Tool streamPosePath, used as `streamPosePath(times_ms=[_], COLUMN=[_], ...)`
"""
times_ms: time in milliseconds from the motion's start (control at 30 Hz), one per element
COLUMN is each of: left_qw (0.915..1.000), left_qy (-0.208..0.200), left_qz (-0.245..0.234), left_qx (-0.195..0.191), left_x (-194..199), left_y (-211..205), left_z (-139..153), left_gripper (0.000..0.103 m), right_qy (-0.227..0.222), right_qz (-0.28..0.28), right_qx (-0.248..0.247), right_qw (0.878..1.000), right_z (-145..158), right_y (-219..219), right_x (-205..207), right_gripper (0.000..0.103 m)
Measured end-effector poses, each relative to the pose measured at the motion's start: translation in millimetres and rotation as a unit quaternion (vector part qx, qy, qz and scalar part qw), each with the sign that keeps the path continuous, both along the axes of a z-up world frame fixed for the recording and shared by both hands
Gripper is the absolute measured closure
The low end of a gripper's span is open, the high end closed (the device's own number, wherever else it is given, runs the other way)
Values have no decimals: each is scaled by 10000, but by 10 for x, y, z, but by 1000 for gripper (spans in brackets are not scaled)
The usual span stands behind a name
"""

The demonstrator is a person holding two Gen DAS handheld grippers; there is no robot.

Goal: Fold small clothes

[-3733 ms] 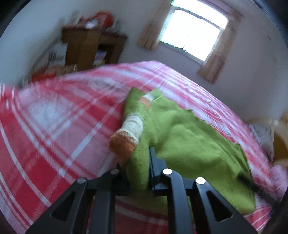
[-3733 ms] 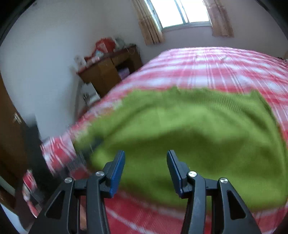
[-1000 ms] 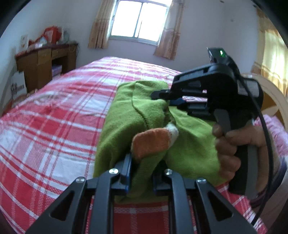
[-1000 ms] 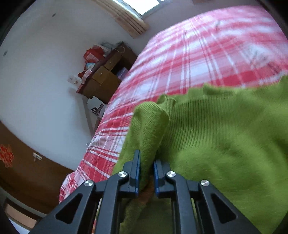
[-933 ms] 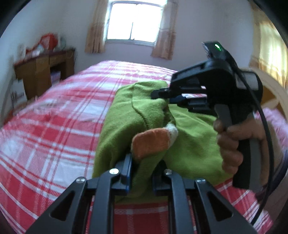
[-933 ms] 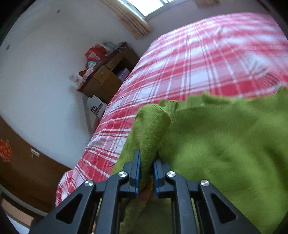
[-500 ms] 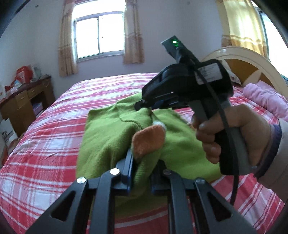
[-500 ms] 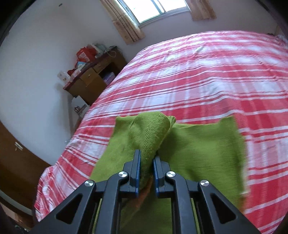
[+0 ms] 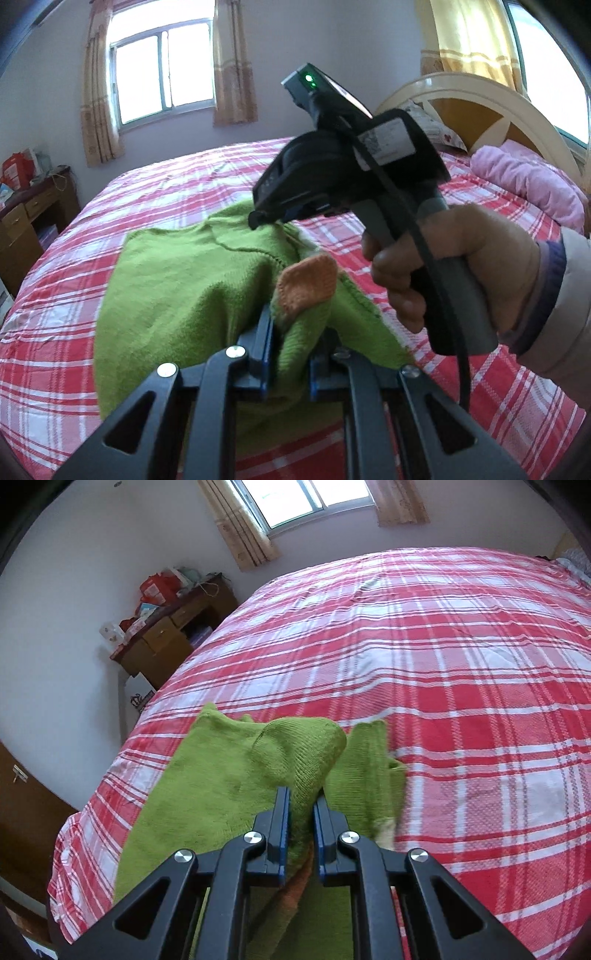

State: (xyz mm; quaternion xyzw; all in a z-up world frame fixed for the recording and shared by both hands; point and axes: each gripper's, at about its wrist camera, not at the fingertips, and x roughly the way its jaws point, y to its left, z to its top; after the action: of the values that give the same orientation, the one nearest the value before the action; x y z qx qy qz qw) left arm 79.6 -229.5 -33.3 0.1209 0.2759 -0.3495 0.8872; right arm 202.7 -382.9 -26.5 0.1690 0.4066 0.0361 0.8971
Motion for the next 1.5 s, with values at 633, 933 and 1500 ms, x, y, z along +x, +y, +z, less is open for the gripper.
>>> streamPosePath(times_ms=[633, 933, 1500], left_qw=[9978, 9971, 9958], left_qy=[228, 292, 866], left_qz=[-28, -34, 305], left_qx=[617, 698, -27], left_x=[-45, -39, -207], left_y=[-263, -300, 891], left_z=[-169, -213, -49], left_gripper=[88, 88, 56], right_qy=[-95, -300, 71], right_qz=[-251, -305, -1498], right_qx=[-219, -249, -803], right_qw=[9994, 9988, 9854], right_z=[-309, -338, -233], right_y=[-206, -189, -511], right_x=[-165, -227, -1298], right_gripper=[93, 93, 42])
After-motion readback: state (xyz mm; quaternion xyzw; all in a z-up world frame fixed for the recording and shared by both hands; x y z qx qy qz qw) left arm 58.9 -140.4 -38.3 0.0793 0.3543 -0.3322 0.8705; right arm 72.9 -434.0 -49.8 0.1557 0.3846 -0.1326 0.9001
